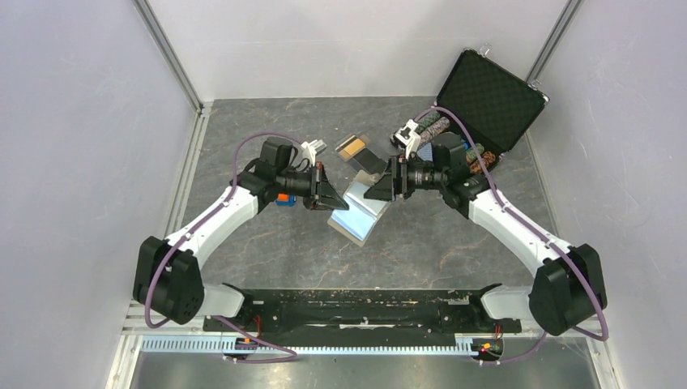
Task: Put the credit cards into the card holder
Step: Open the card holder, then place the card holder at the center of the board, then move the storage box to the center of the board.
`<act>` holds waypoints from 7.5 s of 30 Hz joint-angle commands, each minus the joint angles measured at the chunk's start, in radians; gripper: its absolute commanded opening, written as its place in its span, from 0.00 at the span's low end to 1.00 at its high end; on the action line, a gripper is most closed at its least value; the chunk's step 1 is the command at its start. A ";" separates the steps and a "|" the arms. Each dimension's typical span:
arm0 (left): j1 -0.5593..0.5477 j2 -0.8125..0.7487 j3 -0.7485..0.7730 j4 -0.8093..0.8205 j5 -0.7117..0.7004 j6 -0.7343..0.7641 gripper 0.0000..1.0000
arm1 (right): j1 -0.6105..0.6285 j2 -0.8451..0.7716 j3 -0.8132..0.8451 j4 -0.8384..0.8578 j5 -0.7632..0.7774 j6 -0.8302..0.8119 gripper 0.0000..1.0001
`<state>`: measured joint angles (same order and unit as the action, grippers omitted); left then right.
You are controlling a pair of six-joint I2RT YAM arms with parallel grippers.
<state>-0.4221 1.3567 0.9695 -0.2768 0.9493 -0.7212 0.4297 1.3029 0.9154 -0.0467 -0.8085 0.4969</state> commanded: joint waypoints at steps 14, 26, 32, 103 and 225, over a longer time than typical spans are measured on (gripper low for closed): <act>-0.010 -0.002 0.129 -0.352 0.135 0.280 0.02 | 0.069 0.101 0.179 -0.326 -0.084 -0.362 0.52; -0.011 -0.003 0.139 -0.393 0.087 0.329 0.03 | 0.072 0.068 0.102 -0.165 -0.234 -0.298 0.00; -0.011 -0.059 0.181 -0.435 -0.137 0.347 0.48 | 0.071 0.057 0.072 -0.158 -0.143 -0.269 0.00; -0.280 0.150 0.065 -0.249 -0.295 0.288 0.64 | 0.164 -0.065 -0.320 -0.279 0.656 -0.128 0.07; -0.242 -0.035 0.097 -0.188 -0.713 0.138 1.00 | 0.114 0.542 0.428 -0.433 0.488 -0.355 0.59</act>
<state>-0.6689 1.3216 1.0798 -0.4774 0.2440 -0.5270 0.5545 1.9312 1.3590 -0.5194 -0.2943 0.1566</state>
